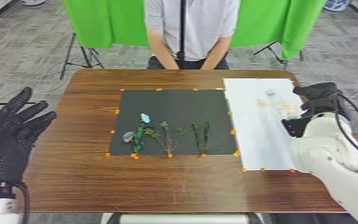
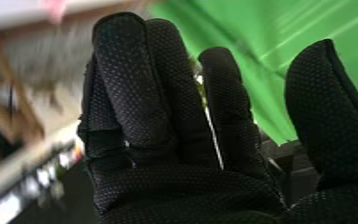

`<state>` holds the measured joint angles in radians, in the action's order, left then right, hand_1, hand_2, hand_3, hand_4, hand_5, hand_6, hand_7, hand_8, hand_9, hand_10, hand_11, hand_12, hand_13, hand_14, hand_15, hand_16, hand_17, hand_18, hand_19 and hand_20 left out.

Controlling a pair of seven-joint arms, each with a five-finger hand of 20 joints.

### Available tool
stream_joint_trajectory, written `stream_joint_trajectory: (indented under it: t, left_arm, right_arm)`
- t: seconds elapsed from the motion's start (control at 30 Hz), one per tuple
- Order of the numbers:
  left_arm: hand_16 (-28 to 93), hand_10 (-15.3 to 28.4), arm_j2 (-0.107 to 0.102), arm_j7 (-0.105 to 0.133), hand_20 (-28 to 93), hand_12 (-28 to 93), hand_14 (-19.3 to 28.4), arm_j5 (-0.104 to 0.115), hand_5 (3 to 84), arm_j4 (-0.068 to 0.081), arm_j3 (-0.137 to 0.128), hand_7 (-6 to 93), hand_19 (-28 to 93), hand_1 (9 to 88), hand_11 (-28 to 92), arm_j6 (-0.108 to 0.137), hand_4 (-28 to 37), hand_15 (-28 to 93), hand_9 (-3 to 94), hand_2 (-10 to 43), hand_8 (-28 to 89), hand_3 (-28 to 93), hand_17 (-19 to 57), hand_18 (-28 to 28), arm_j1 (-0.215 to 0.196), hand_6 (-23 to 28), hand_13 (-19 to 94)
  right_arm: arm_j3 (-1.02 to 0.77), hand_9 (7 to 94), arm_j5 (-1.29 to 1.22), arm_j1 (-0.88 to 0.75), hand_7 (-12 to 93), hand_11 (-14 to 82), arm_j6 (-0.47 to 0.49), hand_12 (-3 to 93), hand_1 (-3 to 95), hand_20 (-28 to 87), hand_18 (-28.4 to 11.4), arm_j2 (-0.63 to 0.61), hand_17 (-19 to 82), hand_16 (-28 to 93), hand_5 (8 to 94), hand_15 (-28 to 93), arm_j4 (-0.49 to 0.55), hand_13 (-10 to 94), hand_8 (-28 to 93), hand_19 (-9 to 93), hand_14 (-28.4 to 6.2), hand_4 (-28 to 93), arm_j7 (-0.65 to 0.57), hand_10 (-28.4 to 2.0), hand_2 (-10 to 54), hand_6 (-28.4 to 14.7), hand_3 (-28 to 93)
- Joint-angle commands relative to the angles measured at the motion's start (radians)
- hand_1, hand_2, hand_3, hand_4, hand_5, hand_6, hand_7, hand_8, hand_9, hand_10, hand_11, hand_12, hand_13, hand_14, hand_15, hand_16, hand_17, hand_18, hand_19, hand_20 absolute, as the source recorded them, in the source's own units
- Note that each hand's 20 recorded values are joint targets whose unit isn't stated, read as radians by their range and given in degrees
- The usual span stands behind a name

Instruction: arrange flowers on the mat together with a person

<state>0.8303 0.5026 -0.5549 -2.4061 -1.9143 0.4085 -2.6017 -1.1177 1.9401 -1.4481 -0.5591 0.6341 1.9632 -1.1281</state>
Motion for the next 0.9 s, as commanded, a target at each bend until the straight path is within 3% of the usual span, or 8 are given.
stream_joint_trajectory:
  t: [0.03,0.23,0.27,0.47,0.5,0.73,0.83,0.9]
  left_arm:
    - [-5,15.6,0.005,-0.003,20,13,21.9,-0.003,32.5,0.001,0.007,11.3,42,21.4,21,-0.008,-26.3,49,31.3,7.4,-9,75,-9.2,19.7,-0.005,4.6,22]
    - [-5,15.6,-0.008,0.013,20,13,21.7,0.018,32.4,0.009,0.014,11.4,42,21.5,21,0.004,-26.3,48,31.3,7.5,-9,74,-9.3,19.8,-0.005,4.5,22]
    - [-5,15.7,-0.003,0.003,20,13,21.7,0.014,32.3,0.009,0.013,11.5,42,21.4,21,0.001,-26.3,48,31.3,7.5,-9,74,-9.3,19.9,-0.003,4.4,22]
    - [-5,15.7,0.0,0.001,20,13,21.8,0.008,32.3,0.006,0.009,11.5,42,21.4,21,-0.003,-26.3,48,31.3,7.5,-9,75,-9.3,19.9,0.0,4.4,22]
    - [-5,15.7,-0.009,0.009,20,13,21.8,0.014,32.3,0.007,0.009,11.4,42,21.4,21,-0.001,-26.2,48,31.3,7.4,-9,75,-9.3,19.9,-0.004,4.4,22]
    - [-5,15.6,-0.004,-0.003,20,13,21.8,0.009,32.3,0.01,0.016,11.5,42,21.5,21,-0.007,-26.2,48,31.2,7.4,-9,75,-9.3,20.0,0.01,4.5,22]
    - [-5,15.6,-0.02,0.018,20,13,21.7,0.026,32.3,0.01,0.016,11.5,42,21.5,21,0.004,-26.3,49,31.2,7.4,-9,75,-9.3,19.9,-0.001,4.5,22]
    - [-5,15.6,-0.017,0.009,20,13,21.8,0.021,32.3,0.012,0.018,11.6,42,21.6,21,0.002,-26.3,48,31.2,7.4,-9,75,-9.3,19.9,0.007,4.4,22]
  right_arm:
    - [0.042,75.8,0.078,0.048,10,19.7,0.136,14.8,32.3,-9,-28.0,-0.01,28,12,56.9,57,-0.053,75,-11,87,-15.4,-21,-0.094,-19.8,-1.4,-2.2,69]
    - [0.122,75.6,0.053,0.122,10,19.2,0.202,14.7,33.3,-12,-28.3,-0.026,29,12,55.7,57,-0.133,75,-11,88,-15.5,-21,-0.093,-20.5,-2.0,-2.7,68]
    - [0.14,75.4,0.065,0.131,10,18.9,0.219,14.6,33.6,-12,-28.3,-0.033,29,12,55.9,57,-0.148,75,-11,88,-15.6,-21,-0.095,-20.6,-2.0,-2.7,68]
    - [0.223,75.2,0.038,0.21,10,18.4,0.287,14.4,34.9,-14,-27.8,-0.039,28,11,57.0,57,-0.216,74,-11,87,-15.9,-21,-0.101,-20.6,-2.6,-2.5,68]
    - [0.223,75.2,0.034,0.213,10,18.3,0.3,14.3,35.3,-14,-27.8,-0.035,28,11,57.0,56,-0.222,74,-11,87,-16.0,-21,-0.102,-20.7,-2.7,-2.5,68]
    - [0.304,74.5,0.0,0.265,10,17.7,0.333,14.0,36.6,-15,-27.4,-0.035,28,11,57.4,56,-0.277,74,-11,87,-16.4,-21,-0.069,-20.6,-3.7,-2.3,68]
    - [0.348,74.0,-0.002,0.293,10,17.7,0.335,14.0,37.2,-15,-27.1,-0.031,27,11,58.4,57,-0.301,73,-11,86,-16.4,-21,-0.063,-20.6,-4.6,-1.9,69]
    - [0.37,73.8,-0.01,0.308,10,17.5,0.346,13.9,37.9,-15,-27.2,-0.031,27,11,59.2,56,-0.312,73,-11,86,-16.4,-22,-0.059,-20.6,-5.3,-1.6,69]
